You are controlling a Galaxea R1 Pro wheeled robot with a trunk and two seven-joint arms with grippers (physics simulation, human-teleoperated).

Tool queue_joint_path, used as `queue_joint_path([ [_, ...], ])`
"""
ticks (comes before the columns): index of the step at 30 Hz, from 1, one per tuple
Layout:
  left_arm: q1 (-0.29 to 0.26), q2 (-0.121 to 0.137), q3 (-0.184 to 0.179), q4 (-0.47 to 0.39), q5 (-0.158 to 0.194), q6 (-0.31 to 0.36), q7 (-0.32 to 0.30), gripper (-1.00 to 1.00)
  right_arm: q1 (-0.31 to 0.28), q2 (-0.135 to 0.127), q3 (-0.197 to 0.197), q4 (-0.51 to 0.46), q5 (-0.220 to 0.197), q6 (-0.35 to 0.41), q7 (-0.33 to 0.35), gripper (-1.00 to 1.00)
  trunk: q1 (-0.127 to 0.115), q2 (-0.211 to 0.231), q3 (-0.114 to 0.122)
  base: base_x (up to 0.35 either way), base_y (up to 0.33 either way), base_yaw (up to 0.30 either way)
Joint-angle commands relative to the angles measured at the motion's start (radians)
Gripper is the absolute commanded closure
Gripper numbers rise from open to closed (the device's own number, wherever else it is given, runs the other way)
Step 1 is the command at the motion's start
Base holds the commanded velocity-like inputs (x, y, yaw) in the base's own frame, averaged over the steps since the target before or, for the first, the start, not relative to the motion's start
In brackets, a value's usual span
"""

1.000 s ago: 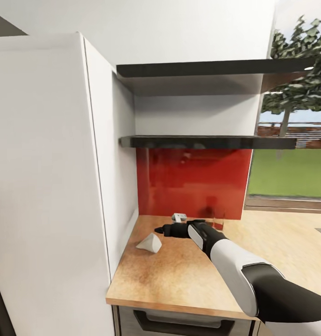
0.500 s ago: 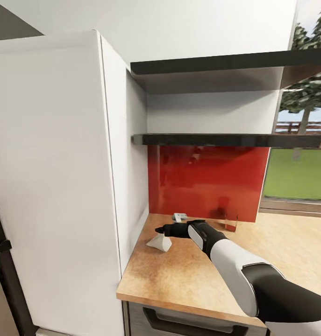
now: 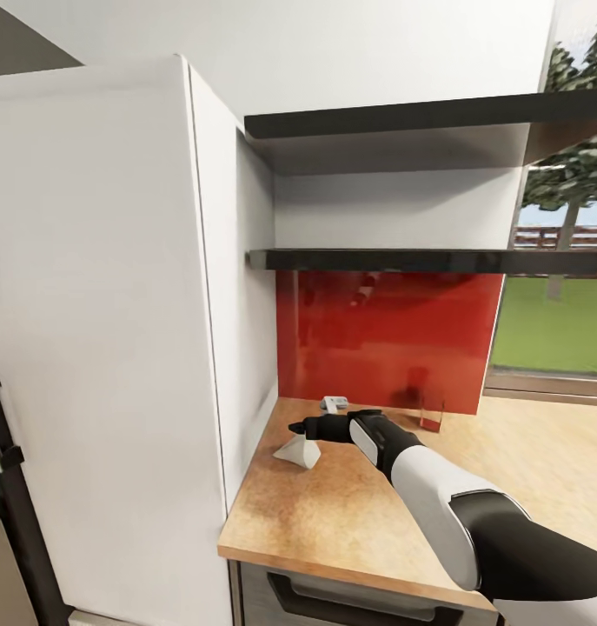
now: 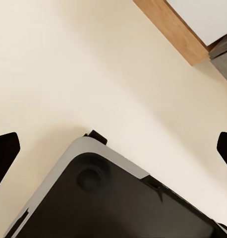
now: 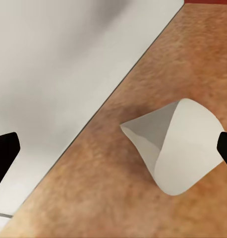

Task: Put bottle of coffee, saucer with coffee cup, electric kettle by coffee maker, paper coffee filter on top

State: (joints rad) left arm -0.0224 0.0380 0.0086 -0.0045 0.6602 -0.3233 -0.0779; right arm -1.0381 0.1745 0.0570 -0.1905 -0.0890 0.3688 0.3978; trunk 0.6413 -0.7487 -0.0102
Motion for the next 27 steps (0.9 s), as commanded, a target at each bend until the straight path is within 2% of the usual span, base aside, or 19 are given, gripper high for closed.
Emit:
queue_joint_path([
  [1,-0.001,0.000,0.001,0.001,0.009,-0.003,-0.008,-1.00,0.000,0.000,0.006,-0.001,-0.010,0.006,-0.002,-1.00,0.004,-0.008,-0.004,0.000,0.000,0.001],
  [27,-0.001,-0.001,0.001,0.000,0.007,0.000,-0.008,-1.00,0.000,0.000,0.006,0.000,-0.012,0.013,-0.003,-1.00,0.104,-0.190,-0.086,0.000,0.000,0.000],
])
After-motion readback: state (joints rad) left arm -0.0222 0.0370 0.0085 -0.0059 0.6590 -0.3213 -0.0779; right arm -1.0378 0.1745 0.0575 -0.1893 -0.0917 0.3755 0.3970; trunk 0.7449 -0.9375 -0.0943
